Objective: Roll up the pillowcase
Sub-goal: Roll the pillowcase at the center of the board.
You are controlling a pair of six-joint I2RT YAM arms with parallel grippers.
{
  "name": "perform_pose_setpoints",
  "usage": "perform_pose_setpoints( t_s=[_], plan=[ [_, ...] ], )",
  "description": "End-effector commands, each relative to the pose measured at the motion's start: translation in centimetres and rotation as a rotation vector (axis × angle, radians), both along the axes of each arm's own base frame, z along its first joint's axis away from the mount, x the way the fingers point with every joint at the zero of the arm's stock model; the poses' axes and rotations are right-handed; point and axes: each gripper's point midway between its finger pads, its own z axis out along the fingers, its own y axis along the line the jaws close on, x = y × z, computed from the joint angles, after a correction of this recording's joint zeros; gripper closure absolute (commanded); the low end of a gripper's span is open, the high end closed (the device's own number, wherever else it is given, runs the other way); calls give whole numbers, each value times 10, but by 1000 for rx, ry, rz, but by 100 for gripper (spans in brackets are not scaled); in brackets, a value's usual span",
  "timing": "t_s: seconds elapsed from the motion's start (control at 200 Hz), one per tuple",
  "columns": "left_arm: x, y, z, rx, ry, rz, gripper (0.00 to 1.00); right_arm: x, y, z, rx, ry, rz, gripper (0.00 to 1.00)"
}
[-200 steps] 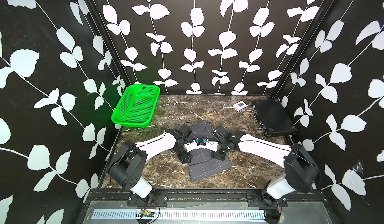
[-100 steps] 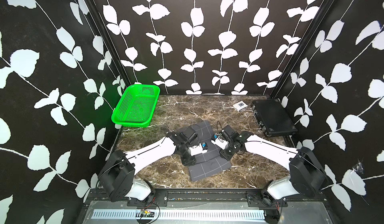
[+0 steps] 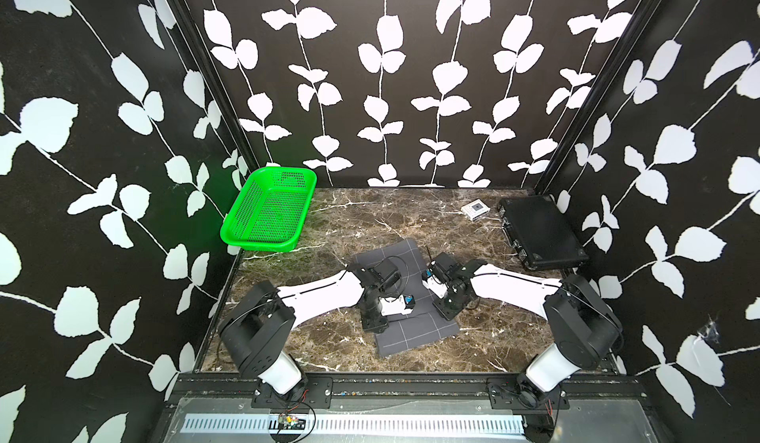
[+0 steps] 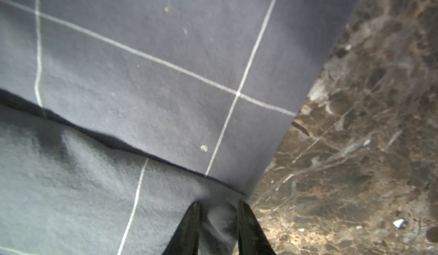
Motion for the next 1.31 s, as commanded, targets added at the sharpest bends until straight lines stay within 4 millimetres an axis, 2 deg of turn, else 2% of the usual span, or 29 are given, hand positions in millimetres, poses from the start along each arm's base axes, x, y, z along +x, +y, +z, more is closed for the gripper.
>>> perform_pose_setpoints(
  t_s=[0.0, 0.115, 0.13, 0.285, 0.405, 0.525, 0.62, 0.72, 0.825, 0.93, 1.05, 1.16, 1.3],
  plan=[
    [15, 5, -10, 59, -70, -10, 54, -5, -22, -9, -79, 22, -56, 71],
    [21, 3, -14, 63, -100, -11, 54, -3, -23, -5, -65, 6, -51, 71],
    [22, 3, -14, 64, -100, -11, 54, -1, -21, 3, -44, -18, -49, 71],
    [24, 8, -24, 109, -103, -36, 55, 7, -3, 31, 81, -118, 40, 68],
    [36, 11, -25, 110, -141, -31, 55, 6, 14, 52, 188, -211, 187, 64],
    [46, 13, -29, 101, -148, -46, 54, -11, 37, 67, 283, -298, 413, 60],
    [50, 10, -28, 90, -139, -58, 54, -31, 51, 71, 318, -374, 611, 58],
    [56, 9, -26, 71, -145, -55, 54, -50, 58, 68, 342, -432, 739, 51],
    [61, 12, -23, 67, -129, -40, 53, -68, 62, 54, 296, -444, 858, 48],
    [65, 17, -17, 67, -114, -31, 52, -74, 66, 40, 230, -479, 936, 46],
    [70, 24, -8, 61, -120, -14, 50, -67, 69, 31, 153, -530, 974, 46],
    [69, 22, 2, 45, -119, -10, 49, -56, 74, 22, 67, -570, 1000, 45],
    [71, 19, 12, 37, -121, 6, 48, -52, 89, 19, 55, -599, 1011, 45]
  ],
)
